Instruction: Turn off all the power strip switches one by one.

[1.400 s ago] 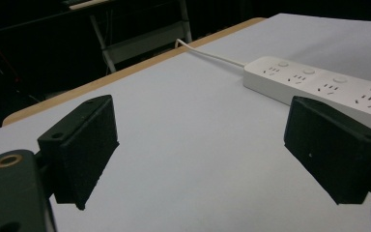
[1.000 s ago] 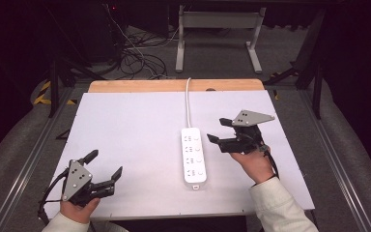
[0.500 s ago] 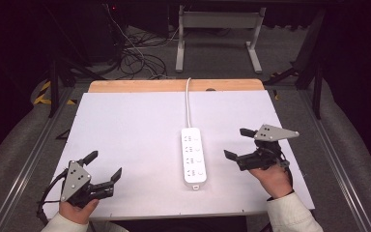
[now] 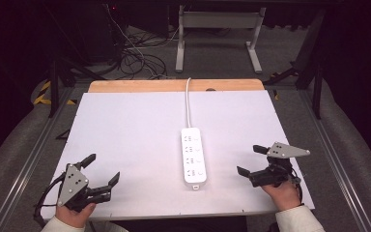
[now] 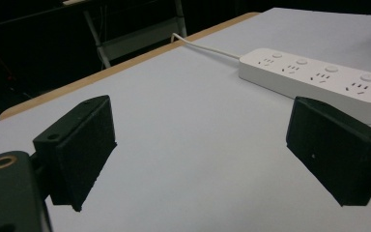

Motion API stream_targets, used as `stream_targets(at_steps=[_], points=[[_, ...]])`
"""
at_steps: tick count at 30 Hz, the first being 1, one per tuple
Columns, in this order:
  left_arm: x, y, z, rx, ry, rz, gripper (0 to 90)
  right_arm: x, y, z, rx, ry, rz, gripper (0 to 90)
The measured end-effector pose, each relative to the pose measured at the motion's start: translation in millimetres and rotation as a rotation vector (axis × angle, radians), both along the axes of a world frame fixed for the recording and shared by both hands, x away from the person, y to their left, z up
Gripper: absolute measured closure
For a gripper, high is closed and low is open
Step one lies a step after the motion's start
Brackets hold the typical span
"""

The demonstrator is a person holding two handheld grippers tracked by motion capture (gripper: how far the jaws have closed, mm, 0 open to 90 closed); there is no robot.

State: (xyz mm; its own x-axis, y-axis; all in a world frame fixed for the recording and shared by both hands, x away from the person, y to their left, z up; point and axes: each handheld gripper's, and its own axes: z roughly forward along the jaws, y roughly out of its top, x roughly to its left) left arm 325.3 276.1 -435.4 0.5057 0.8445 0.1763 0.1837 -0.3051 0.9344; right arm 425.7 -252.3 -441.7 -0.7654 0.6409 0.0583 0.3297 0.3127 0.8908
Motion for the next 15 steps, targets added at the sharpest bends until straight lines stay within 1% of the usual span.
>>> stream_targets(at_steps=[4, 6, 9, 10, 11, 13, 15], points=[[0.5, 2.1, -1.2, -0.009, 0.021, 0.005, 10.9, -1.5, -5.3, -14.1, 0.022, 0.042, -0.009, 0.1], [1.8, 2.6, -1.8, -0.021, 0.030, 0.004, 10.9, -3.1, -5.7, -20.1, 0.010, 0.051, -0.008, 0.0], [4.1, 2.9, -3.0, -0.029, 0.044, -0.008, 10.2, -9.2, -3.0, -21.6, -0.023, 0.002, -0.007, 0.0], [5.2, 3.0, -3.5, -0.025, 0.050, -0.014, 9.8, -11.3, -2.0, -20.9, -0.029, -0.023, -0.010, 0.0], [5.5, 2.9, -4.1, -0.026, 0.051, -0.017, 9.3, -12.9, -1.1, -20.5, -0.041, -0.059, -0.001, 0.0], [6.6, 2.7, -5.2, -0.021, 0.046, -0.016, 8.9, -14.7, 0.6, -20.6, -0.054, -0.090, 0.010, 0.0], [7.2, 2.6, -6.6, -0.002, 0.031, -0.015, 8.5, -15.4, 1.8, -20.3, -0.060, -0.107, 0.011, 0.0]])
